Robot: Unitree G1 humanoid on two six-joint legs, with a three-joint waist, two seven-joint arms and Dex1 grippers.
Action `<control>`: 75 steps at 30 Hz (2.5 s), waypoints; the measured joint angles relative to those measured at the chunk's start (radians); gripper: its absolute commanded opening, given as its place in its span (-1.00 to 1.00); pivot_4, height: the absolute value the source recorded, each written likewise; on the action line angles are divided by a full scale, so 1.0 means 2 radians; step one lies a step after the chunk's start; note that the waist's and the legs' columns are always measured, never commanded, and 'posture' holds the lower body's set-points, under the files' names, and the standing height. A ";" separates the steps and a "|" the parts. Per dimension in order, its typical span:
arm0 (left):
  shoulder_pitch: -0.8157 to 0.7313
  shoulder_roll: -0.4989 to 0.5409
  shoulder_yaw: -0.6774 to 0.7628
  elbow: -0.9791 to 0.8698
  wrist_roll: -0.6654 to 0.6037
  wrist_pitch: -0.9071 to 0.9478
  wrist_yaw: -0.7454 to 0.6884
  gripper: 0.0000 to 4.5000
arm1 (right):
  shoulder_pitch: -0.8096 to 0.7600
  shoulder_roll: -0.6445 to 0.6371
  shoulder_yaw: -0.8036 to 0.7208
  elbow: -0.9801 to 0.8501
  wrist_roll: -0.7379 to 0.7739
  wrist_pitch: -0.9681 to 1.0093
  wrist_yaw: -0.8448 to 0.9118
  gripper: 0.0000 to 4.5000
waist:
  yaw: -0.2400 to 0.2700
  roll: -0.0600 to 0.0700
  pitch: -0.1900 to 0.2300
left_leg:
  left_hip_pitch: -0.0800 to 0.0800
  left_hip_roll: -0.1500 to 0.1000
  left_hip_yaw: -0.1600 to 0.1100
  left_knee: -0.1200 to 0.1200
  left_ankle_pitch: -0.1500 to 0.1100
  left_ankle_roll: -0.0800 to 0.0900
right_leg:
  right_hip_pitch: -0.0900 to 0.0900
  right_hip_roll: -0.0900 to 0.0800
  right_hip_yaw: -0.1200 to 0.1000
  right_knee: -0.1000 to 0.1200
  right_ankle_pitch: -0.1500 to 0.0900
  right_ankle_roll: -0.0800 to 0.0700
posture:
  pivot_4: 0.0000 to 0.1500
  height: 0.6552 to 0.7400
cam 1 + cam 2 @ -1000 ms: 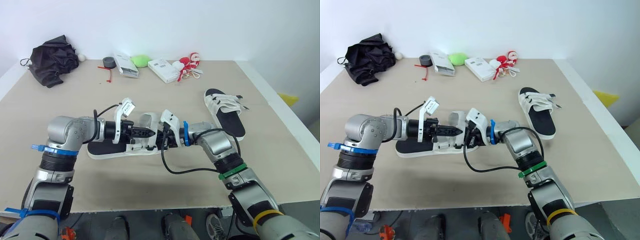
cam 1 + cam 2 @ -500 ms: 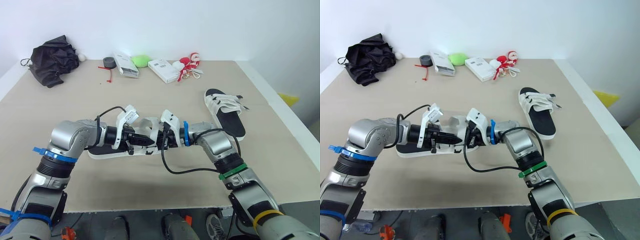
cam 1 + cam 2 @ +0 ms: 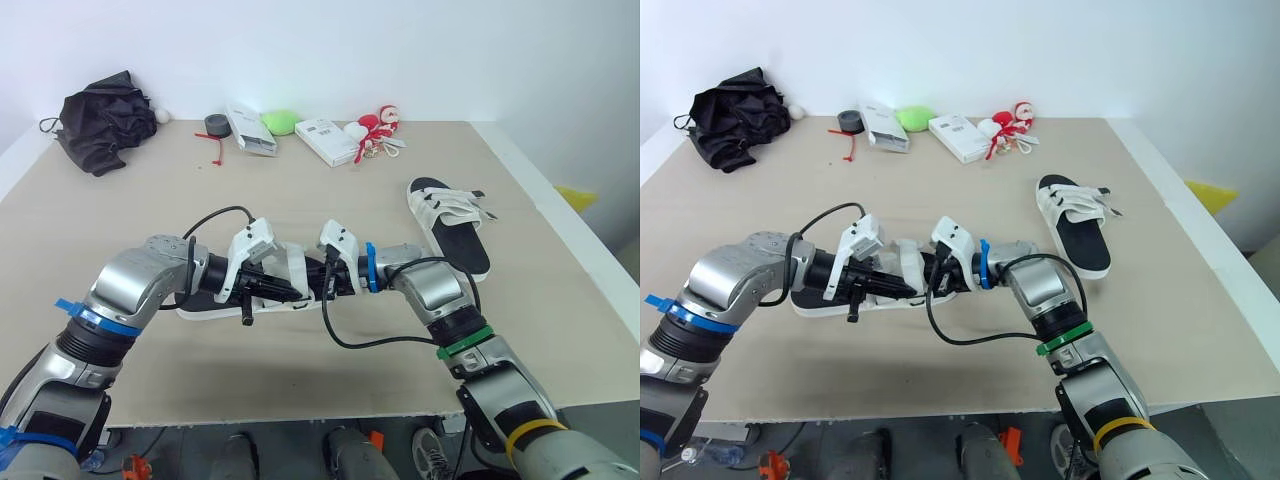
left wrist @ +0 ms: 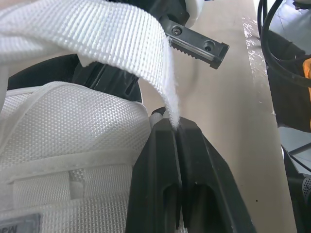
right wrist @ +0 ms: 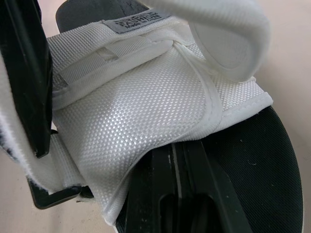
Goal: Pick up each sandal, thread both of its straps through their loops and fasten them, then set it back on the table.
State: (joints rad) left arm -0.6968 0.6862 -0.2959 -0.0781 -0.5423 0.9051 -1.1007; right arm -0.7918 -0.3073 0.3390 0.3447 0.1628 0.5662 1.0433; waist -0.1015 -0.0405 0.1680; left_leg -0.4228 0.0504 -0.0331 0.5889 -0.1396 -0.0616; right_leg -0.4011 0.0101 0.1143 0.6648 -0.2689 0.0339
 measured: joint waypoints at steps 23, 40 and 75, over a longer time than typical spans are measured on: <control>0.030 0.052 0.122 -0.044 -0.154 0.085 -0.112 0.82 | -0.005 -0.003 0.001 0.006 -0.001 -0.001 0.003 -1.00 | 0.000 0.000 0.000 | 0.000 0.000 0.000 0.000 0.000 0.000 | 0.000 0.000 0.000 0.000 0.000 0.000 | 1.00 0.95; 0.188 0.128 0.075 -0.173 -0.082 -0.020 -0.127 0.82 | -0.006 -0.003 0.002 0.008 -0.001 -0.004 0.008 -1.00 | 0.001 0.000 0.000 | 0.000 0.001 0.002 0.000 0.000 0.000 | -0.001 -0.001 0.000 0.000 -0.001 -0.001 | 1.00 0.95; 0.196 -0.058 0.107 -0.047 -0.049 -0.088 0.032 0.82 | 0.018 -0.013 -0.001 -0.040 -0.001 0.028 -0.014 -1.00 | 0.005 -0.002 -0.001 | -0.001 0.000 0.003 0.000 0.000 0.000 | -0.001 -0.003 -0.001 0.000 0.000 0.000 | 1.00 0.95</control>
State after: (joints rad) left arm -0.3054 0.5694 -0.0812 -0.1722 -0.6413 0.7300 -1.0372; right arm -0.7555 -0.3334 0.3374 0.2643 0.1607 0.6219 1.0161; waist -0.0910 -0.0435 0.1663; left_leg -0.4239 0.0510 -0.0273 0.5890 -0.1399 -0.0613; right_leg -0.4021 0.0050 0.1118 0.6649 -0.2699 0.0331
